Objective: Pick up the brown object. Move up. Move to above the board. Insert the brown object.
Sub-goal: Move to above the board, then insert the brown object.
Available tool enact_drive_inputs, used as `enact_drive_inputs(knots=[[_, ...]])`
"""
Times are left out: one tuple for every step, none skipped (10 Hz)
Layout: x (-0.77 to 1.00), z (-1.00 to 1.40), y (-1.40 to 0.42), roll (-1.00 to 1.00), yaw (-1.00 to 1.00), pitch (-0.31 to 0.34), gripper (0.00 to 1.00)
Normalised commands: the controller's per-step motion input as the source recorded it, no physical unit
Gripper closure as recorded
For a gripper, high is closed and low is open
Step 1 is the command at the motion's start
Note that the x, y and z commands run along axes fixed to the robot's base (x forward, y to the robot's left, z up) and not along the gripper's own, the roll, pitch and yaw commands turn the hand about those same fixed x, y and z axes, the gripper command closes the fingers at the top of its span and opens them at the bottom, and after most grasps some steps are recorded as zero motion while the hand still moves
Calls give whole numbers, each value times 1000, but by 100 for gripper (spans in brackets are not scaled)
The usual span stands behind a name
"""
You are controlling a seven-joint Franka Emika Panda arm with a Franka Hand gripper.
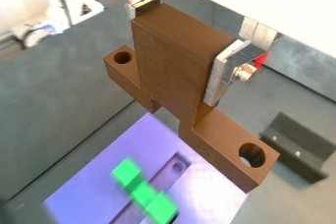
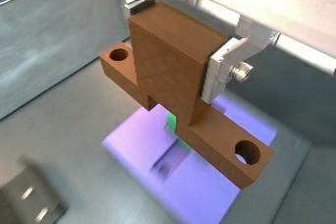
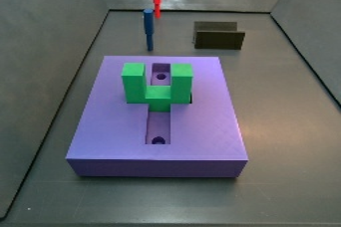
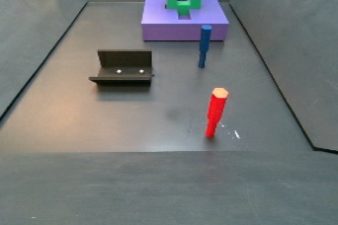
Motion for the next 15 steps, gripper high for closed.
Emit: enact_drive_inputs(knots=[[163,98,-351,78,10,152,100],[20,0,0,0,0,0,100],[129,0,-20,-9,-277,0,100],[294,-40,-20,-31,-683,0,100],[243,-43,-17,-17,-823,-3,100],[220,-26,-23,0,-834,-3,100],[200,-89,-74,0,-831,0,100],[326,-91,-66,0,-680,0,100],[234,-89,-103,0,-797,0,100],[200,-26,-137,0,-820,0,100],[77,-3,-166,0,-906,-3,100],[60,-20,-166,0,-923,0,100],[54,-31,-166,0,-929,-3,100],[54,-71,-166,0,-923,-27,100],[57,-117,-157,0,-929,-16,100]])
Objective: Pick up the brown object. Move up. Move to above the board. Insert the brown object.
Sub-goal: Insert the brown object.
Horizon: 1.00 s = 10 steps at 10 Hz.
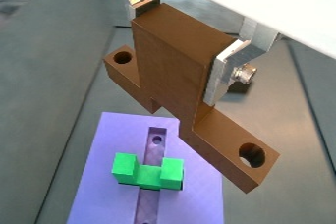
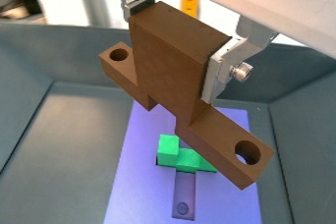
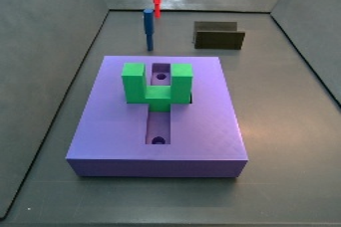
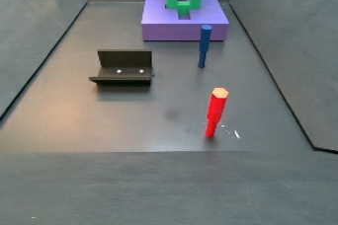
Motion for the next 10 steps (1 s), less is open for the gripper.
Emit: enact_drive_inputs(knots=[[57,-157,-123,0,-949,0,100],[71,-169,-89,0,-949,0,100],[83,-180,-89,0,-940,0,100],[103,-186,-86,0,-917,0,100],[311,-183,-23,0,-717,17,100],[289,-203,-17,0,-711,36,100],[297,-197,-20,0,-706,36,100],[297,-191,-26,0,-714,30,100],[289,-203,-20,0,-717,33,100],[146,-269,0,26,-786,59,100]])
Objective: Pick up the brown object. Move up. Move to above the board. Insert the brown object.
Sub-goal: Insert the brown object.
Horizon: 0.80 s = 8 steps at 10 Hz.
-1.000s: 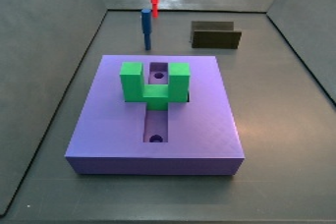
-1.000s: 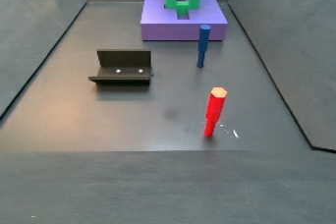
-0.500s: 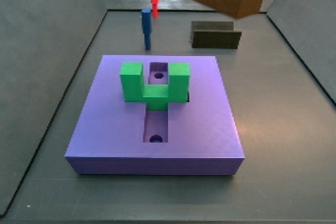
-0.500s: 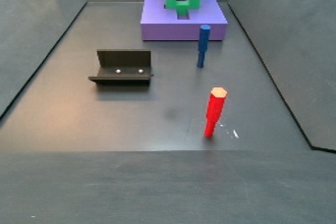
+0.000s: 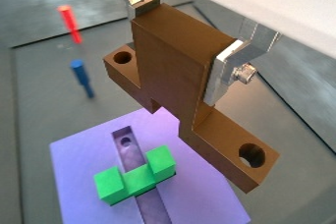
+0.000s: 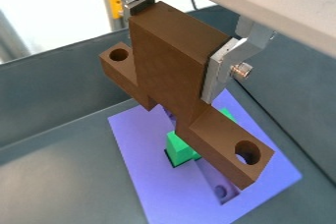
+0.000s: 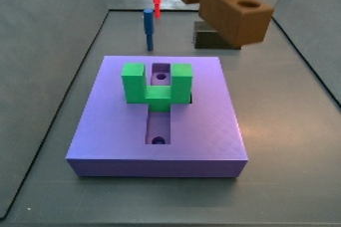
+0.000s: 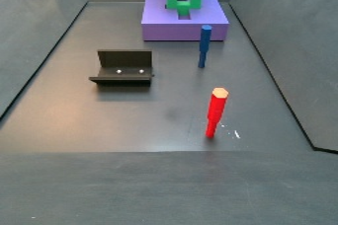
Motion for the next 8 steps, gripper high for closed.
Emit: enact_drive_inputs(knots=[[80,-280,0,40,-829,60,100],[97,-251,-11,43,-820,50,100],[0,-394,0,121,-809,93,100],[34,-563,-94,170,-534,169,100],[23,-611,-123,100,-411,139,100],[0,-554,-131,56,-243,90,100],[-71,-526,-134,0,-194,46,100],[-97,-383,-14,-81,-169,0,100]])
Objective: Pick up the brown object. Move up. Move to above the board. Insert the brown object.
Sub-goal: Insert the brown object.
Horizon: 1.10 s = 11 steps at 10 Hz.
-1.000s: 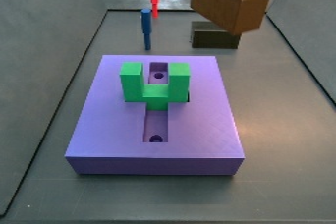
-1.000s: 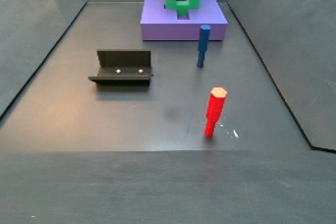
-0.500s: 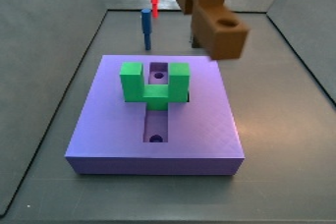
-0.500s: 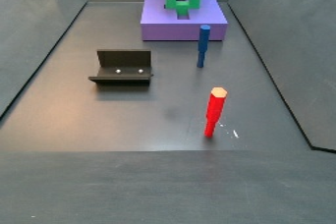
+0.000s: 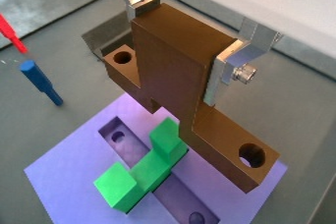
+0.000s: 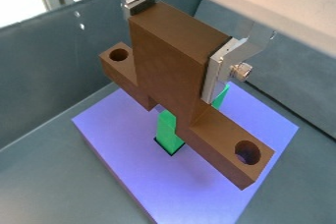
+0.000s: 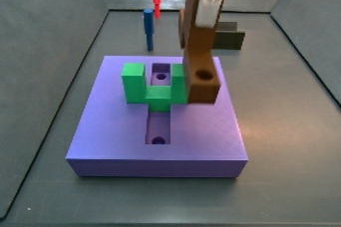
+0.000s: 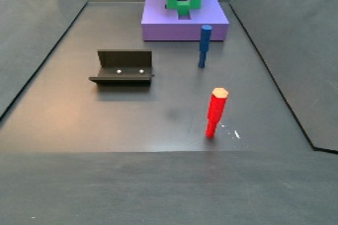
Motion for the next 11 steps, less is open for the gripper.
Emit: enact_drive_inputs(knots=[[-46,-286,0,-229,-197,-14,100],[0,-234,14,-270,-297,-50,100],[-17,-260,14,-317,-343,-177,100],[-74,-160,0,-280,-334,-331,100],[-151,-14,0,-183,-309,-287,100],[-283,0,0,-31,-226,-193,100],[-400,183,0,0,-49,-144,100],[-403,337,0,63,0,-134,100],[-440,194,0,76,0,-140,100],[-446,123,0,49,6,-150,100],[-297,0,0,46,0,-147,100]])
